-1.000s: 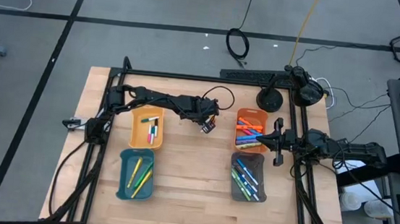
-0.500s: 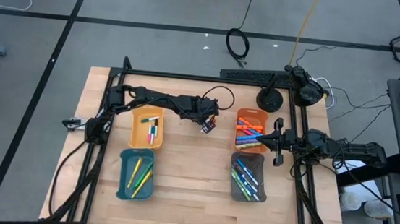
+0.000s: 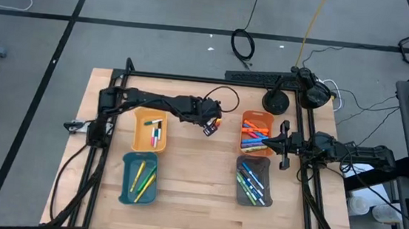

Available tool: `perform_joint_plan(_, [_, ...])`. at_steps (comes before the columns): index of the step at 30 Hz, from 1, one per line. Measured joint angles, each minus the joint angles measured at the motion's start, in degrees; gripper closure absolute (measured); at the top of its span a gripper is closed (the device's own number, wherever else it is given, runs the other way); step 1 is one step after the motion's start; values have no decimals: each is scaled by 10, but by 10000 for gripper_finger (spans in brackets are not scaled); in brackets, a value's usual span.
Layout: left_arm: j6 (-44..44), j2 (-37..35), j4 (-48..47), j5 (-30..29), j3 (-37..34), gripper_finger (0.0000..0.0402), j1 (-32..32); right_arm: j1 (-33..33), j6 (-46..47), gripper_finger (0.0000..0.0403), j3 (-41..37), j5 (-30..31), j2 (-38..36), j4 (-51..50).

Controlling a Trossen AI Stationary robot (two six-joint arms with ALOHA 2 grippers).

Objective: Pick & Place Markers
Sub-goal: Put the black mini marker into the yellow bin

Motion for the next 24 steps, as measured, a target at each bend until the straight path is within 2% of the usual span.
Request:
perform_joint_plan(8, [-39,-91,-96,-64,1,400,-56,0,0,399,0,0,0,0])
perform_joint_plan(13, [-118,-142,-197,-126,1,392,-105,0,0,399,0,0,0,0])
perform_joint_plan(16, [-146,-159,-217,-144,1,393,-129,0,0,399,0,0,0,0])
perform_joint_plan(19, [-132,-160,-219,-131,1,397,-138,0,0,399,0,0,0,0])
perform_joint_plan(21, [-125,-159,-228,-83,1,393,-125,0,0,399,0,0,0,0])
perform_joint_plan(24, [-106,-160,-247,-12,-9,361,-87,0,0,399,0,0,0,0])
